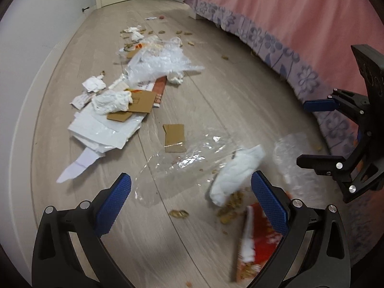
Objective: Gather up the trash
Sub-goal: 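Lower the left tool to the clear plastic film while the right tool approaches the white tissue, then close the left tool on the plastic film while the right tool grasps the white tissue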
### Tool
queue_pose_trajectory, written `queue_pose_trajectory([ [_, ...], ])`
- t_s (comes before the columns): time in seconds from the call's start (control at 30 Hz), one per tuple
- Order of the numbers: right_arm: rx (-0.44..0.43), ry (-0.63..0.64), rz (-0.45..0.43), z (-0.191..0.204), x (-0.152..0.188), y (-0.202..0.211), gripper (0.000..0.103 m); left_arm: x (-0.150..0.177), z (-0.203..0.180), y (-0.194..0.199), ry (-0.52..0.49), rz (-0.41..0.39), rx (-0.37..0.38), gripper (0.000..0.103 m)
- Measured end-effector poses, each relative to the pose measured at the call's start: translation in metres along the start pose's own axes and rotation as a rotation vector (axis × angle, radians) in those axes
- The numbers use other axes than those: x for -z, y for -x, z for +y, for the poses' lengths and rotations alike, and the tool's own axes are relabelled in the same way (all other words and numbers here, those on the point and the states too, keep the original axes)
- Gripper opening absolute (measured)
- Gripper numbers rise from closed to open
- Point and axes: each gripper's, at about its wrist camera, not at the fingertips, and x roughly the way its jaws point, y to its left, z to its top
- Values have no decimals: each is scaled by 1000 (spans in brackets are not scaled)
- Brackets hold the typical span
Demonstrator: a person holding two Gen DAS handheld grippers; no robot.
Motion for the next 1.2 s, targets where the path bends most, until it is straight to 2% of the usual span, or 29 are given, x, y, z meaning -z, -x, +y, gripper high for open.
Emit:
queue_pose_trajectory([
  [0.13,-12,29,-8,-6,10,-32,96,6,11,-35,-51,-15,-5,97],
  [0.37,-40,100,-22,-4,23,-66,96,14,12,-73,-141,-32,12,97],
  [0.47,-54,109,-28,-2,26,-74,95,15,15,-83,-143,-38,34,97],
  [0.5,-59,117,-29,-1,27,-77,89,16,14,-86,-148,-40,38,97],
  [0.53,-62,126,-28,0,28,-80,79,16,13,-87,-152,-41,41,95],
  [0.77,-64,159,-19,5,34,-92,78,24,10,-99,-166,-25,43,80],
  [0.87,-70,165,-15,5,36,-93,78,27,9,-100,-177,-16,41,72],
  [0.9,-71,163,-14,5,36,-94,78,27,9,-100,-178,-13,41,66],
  [0.97,-78,155,-15,5,35,-96,78,27,8,-102,-181,-6,39,52],
  [1.0,-83,155,-15,5,35,-97,78,27,8,-103,-184,-1,36,39],
  [1.03,-87,157,-14,6,35,-98,76,27,8,-105,-184,8,35,30],
  [1.2,-105,166,3,8,37,-102,64,31,12,-107,-162,25,34,13],
])
